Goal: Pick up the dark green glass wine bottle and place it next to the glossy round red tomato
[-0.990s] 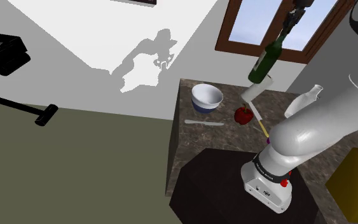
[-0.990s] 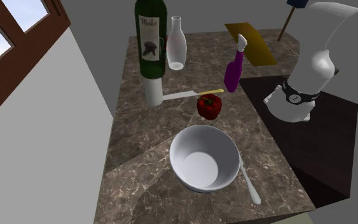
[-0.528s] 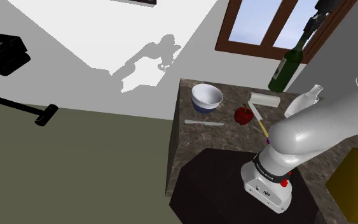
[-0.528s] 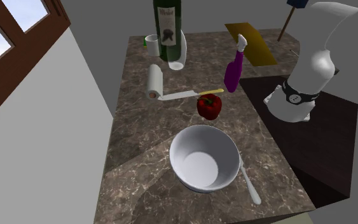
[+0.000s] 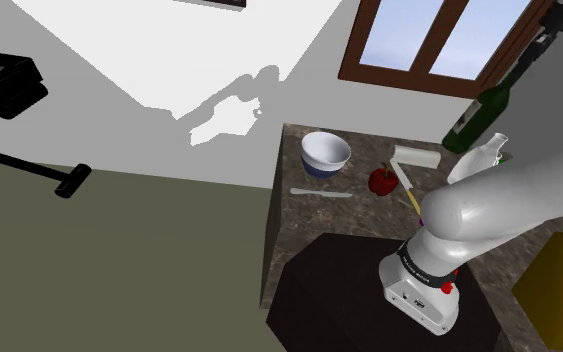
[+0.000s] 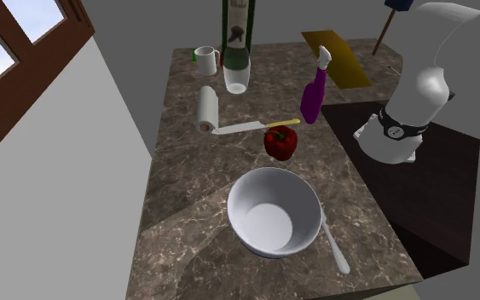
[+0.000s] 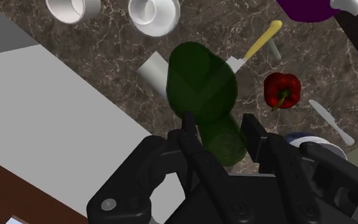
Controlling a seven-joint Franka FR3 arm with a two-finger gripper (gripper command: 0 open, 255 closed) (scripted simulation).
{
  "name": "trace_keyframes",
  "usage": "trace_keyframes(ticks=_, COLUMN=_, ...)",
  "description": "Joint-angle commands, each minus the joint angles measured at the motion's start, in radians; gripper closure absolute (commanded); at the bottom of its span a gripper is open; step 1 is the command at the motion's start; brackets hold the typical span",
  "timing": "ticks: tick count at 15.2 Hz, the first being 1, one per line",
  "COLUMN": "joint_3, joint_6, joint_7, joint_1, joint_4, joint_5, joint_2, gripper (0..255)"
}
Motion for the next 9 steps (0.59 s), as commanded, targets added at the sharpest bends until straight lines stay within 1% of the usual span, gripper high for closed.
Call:
trace_keyframes(ticks=1, joint_3=-0.033, joint_6=0.0, joint_7=-0.051, joint_1=-0.015, joint_4=0.008, joint_5=-0.003, joint_2=0.002, gripper=255)
trace_keyframes(ticks=5, joint_3=-0.106, joint_6=-0.001, joint_7=-0.153, joint_1=-0.044, joint_4=0.031, joint_5=-0.003, joint_2=0.014, gripper=255)
trace_keyframes(ticks=9, joint_3=-0.191, joint_6=-0.001, joint_7=-0.269, joint_1=-0.07, joint_4=0.073, joint_5=0.017, joint_2=0.051, gripper=255)
